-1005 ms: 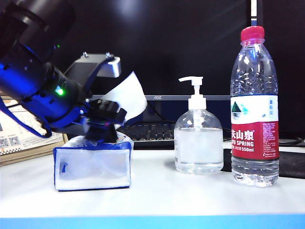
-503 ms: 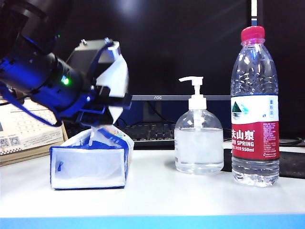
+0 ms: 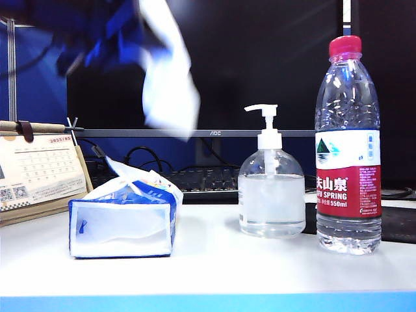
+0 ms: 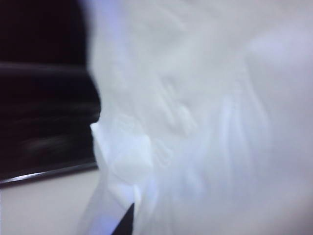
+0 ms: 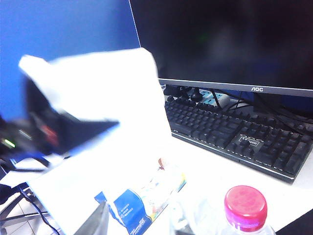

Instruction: Pull out a tissue from the tissue dispenser, then press the switch of the alcohol sanitizer bottle to drop some sanitizer on the paper tissue, and finally place the treated tissue on the table.

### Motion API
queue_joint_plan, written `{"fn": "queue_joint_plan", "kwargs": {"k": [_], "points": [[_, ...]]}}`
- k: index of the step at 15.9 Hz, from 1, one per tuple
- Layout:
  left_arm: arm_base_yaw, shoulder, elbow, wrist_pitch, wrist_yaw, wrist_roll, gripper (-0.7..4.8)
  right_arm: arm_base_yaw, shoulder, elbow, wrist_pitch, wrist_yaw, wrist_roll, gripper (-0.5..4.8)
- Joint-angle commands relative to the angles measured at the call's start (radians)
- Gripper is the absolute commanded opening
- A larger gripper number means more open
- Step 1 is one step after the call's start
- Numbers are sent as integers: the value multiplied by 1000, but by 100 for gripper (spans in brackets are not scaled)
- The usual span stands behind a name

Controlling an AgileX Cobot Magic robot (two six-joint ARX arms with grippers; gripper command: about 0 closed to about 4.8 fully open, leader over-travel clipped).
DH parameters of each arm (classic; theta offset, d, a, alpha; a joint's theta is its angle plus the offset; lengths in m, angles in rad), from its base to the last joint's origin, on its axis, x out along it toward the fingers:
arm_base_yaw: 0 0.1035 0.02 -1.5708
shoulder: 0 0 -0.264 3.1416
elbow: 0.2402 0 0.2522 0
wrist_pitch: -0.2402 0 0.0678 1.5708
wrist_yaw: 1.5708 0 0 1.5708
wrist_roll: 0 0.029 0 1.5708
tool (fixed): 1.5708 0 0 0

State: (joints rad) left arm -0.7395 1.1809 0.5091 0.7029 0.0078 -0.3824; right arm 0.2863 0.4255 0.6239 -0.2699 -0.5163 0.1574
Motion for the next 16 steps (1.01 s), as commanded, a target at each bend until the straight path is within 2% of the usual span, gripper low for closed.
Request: {"fn": "queue_joint_plan", "kwargs": {"k": [1,2,4,7,10,12,14,16], "points": [[-1,-31,3,153,129,-228,-6,1,0,3,29,5,-16,161],[-6,-26,1,141,134,-253,-6,1,2,3,67,10,-24,161],[-32,-6,-11,142,117,-251,-5,1,31,3,109,10,-24,161],[-109,15,-61,145,-16,-234,-6,2,123,3,153,-13,-23,157],[-130,36,-126,172,-38,-273,-6,2,191,3,177,-14,-24,157],[-130,80,-147,229,-24,-342,-6,2,217,3,204,-20,-24,157],[-133,150,-154,343,11,-380,-6,2,233,3,243,-25,-24,158],[-136,266,-153,531,39,-459,-6,2,237,3,268,-24,-24,157]]}}
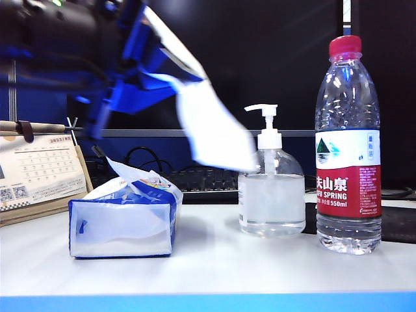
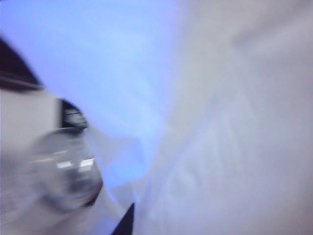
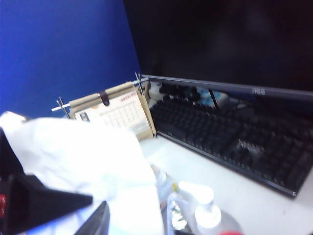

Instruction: Pull out a tissue from the tissue dispenser, then press the switch of the alcohol sanitizer bottle to drop some sanitizer on the paper tissue, and finally place the treated tissue on the table.

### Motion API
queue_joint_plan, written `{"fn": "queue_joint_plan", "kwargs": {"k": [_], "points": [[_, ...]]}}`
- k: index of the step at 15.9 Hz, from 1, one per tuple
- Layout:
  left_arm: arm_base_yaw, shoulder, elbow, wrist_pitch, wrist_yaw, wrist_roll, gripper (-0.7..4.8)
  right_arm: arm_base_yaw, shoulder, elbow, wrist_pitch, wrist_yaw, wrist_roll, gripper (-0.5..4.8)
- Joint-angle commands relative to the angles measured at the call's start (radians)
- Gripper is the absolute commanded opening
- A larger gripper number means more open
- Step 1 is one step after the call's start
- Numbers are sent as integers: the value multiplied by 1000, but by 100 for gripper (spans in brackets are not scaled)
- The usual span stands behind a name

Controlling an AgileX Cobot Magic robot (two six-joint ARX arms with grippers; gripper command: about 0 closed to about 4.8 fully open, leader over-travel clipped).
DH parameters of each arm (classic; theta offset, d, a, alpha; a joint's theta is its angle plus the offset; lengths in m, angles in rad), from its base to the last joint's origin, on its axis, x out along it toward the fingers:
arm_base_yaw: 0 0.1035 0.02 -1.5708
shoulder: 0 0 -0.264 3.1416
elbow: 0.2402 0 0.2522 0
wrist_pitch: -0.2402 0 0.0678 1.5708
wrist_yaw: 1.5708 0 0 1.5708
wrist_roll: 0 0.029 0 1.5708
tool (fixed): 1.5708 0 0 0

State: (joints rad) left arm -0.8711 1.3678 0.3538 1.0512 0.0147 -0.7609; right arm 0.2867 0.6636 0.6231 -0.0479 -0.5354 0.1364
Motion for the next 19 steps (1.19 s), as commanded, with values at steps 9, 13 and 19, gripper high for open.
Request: {"fn": "queue_joint_plan", "kwargs": {"k": [9,13,19], "points": [[16,271,97,236,150,-58,-6,2,43,4,66,-35,-3,157],[89,283,145,117,188,-25,-6,1,98,4,97,-72,3,156],[170,351,146,133,299,-9,-6,1,119,4,143,-66,5,156]]}}
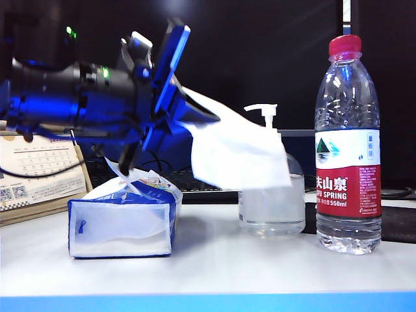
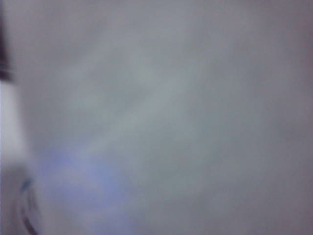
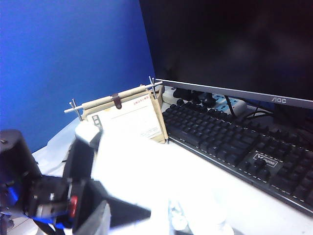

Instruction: Pull out a tissue from the tissue dispenser, then press the switch of the alcohol sanitizer bottle to drop some sanitizer on the paper tissue, and finally place the treated tissue on the table.

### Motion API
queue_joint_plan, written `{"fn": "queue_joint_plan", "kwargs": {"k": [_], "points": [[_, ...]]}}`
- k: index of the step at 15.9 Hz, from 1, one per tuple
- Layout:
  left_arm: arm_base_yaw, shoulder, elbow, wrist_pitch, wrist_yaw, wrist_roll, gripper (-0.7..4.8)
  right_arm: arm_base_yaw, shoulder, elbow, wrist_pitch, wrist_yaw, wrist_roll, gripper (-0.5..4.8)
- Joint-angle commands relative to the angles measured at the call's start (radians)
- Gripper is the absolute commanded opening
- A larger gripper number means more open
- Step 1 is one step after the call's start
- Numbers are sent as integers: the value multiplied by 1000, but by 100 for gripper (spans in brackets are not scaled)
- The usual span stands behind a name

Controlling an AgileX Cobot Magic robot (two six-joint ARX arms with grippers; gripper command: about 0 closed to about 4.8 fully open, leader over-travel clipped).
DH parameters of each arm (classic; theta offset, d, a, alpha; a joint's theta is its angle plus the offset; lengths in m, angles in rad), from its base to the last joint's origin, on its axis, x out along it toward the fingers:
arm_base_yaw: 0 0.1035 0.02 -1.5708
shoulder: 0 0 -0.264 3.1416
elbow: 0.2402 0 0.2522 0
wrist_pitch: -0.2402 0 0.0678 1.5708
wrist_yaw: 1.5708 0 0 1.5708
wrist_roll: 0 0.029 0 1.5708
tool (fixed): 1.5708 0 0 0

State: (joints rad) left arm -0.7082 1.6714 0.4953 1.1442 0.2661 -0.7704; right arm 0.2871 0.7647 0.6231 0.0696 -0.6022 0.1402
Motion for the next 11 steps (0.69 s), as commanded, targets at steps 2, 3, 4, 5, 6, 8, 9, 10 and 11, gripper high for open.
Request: {"fn": "queue_joint_plan", "kwargs": {"k": [2,3,4,5,6,8,9,10,11], "points": [[7,113,9,146,60,-59,-6,1,63,4,50,-3,1,156],[7,138,18,192,74,-86,-6,1,93,4,68,-3,3,156],[7,162,32,220,83,-109,-6,1,122,4,84,-4,14,156],[6,169,45,220,91,-109,-6,1,154,4,92,-6,17,156],[6,169,50,227,98,-109,-6,1,167,4,94,-6,17,156],[6,169,50,219,97,-109,-6,2,179,4,104,-8,17,143],[6,169,50,219,103,-109,-6,2,190,4,114,-26,17,100],[6,169,50,221,110,-109,-6,3,203,4,127,-56,19,11],[6,169,50,228,117,-109,-6,4,223,4,147,-81,29,-6]]}}
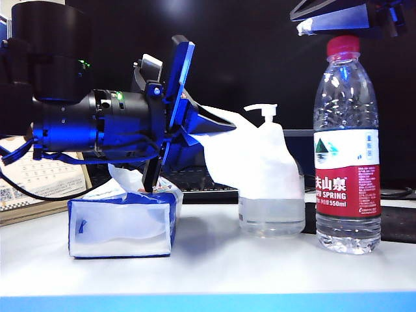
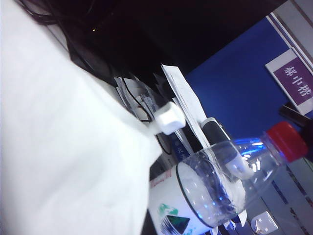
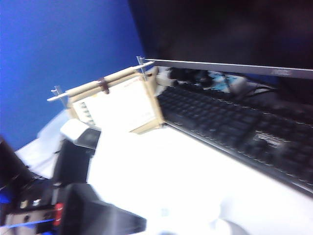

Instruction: Pull out a tissue from the tissue dispenser, then press the switch of the alcohol sanitizer bottle to drop some sanitizer on the paper tissue, and finally place the treated tissue on the table.

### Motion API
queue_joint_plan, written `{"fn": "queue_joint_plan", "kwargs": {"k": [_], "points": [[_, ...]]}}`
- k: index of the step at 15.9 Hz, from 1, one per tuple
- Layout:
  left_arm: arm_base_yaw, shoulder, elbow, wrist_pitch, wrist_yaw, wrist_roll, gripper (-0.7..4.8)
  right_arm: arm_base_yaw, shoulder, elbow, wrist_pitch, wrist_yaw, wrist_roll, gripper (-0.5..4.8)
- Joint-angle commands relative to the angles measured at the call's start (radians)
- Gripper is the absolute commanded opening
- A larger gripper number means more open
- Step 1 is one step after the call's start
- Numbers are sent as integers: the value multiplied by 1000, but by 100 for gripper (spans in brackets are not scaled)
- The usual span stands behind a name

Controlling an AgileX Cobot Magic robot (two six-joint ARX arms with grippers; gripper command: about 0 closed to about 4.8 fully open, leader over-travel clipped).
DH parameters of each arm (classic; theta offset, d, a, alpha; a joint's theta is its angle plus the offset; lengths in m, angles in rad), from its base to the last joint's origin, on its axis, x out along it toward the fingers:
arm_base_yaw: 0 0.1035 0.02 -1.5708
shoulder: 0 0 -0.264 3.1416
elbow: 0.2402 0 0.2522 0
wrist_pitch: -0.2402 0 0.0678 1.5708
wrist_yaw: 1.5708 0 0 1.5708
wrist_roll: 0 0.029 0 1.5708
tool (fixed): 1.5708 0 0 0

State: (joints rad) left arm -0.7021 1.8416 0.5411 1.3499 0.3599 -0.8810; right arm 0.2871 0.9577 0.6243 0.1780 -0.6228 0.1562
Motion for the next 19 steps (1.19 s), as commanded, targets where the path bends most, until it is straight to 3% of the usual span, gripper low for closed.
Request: {"fn": "queue_joint_plan", "kwargs": {"k": [1,8,10,14,19], "points": [[0,-2,5,26,26,1,-6,6,51,3,54,-73,37,-6],[0,-2,7,44,52,-11,-6,56,85,3,77,-43,77,-6],[0,-2,7,44,62,-13,-6,61,87,3,-7,-24,77,-6],[0,-2,7,44,66,-14,-6,103,91,-3,-138,5,19,-6],[1,-2,8,62,71,-17,-6,102,91,-3,-278,174,-134,-6]]}}
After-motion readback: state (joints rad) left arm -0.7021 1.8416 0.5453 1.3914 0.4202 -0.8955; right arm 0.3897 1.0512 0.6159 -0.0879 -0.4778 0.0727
